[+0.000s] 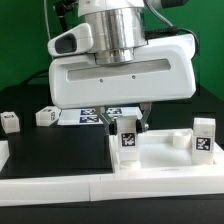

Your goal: Assemble square table

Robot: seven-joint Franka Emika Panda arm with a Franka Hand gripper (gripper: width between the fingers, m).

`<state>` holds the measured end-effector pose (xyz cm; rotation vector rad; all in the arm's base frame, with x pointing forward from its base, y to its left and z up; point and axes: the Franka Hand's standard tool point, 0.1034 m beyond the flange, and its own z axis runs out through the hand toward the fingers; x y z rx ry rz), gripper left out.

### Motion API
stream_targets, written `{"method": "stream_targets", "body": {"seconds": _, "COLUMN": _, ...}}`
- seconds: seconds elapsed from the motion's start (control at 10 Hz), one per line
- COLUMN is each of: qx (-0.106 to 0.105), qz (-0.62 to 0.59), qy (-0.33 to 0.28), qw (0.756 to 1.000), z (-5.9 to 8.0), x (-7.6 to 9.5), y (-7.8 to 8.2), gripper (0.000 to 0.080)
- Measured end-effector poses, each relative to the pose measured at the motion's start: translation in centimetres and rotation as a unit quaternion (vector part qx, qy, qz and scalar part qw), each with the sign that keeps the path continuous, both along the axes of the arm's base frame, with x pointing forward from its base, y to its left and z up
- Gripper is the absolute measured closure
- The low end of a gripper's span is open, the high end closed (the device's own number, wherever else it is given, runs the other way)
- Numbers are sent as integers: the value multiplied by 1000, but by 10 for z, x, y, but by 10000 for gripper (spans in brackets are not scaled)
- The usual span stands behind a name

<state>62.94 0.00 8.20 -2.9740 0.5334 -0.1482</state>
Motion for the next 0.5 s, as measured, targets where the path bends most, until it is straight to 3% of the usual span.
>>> {"method": "stream_targets", "body": {"seconds": 0.3, "qx": 11, "qz": -134, "qy": 13, "qw": 991, "z": -2, "x": 3, "y": -1, "gripper": 504}}
{"method": "stream_targets", "body": {"seconds": 0.5, "qx": 31, "qz": -292, "qy": 38, "qw": 955, "z": -3, "x": 0, "y": -3, "gripper": 504}}
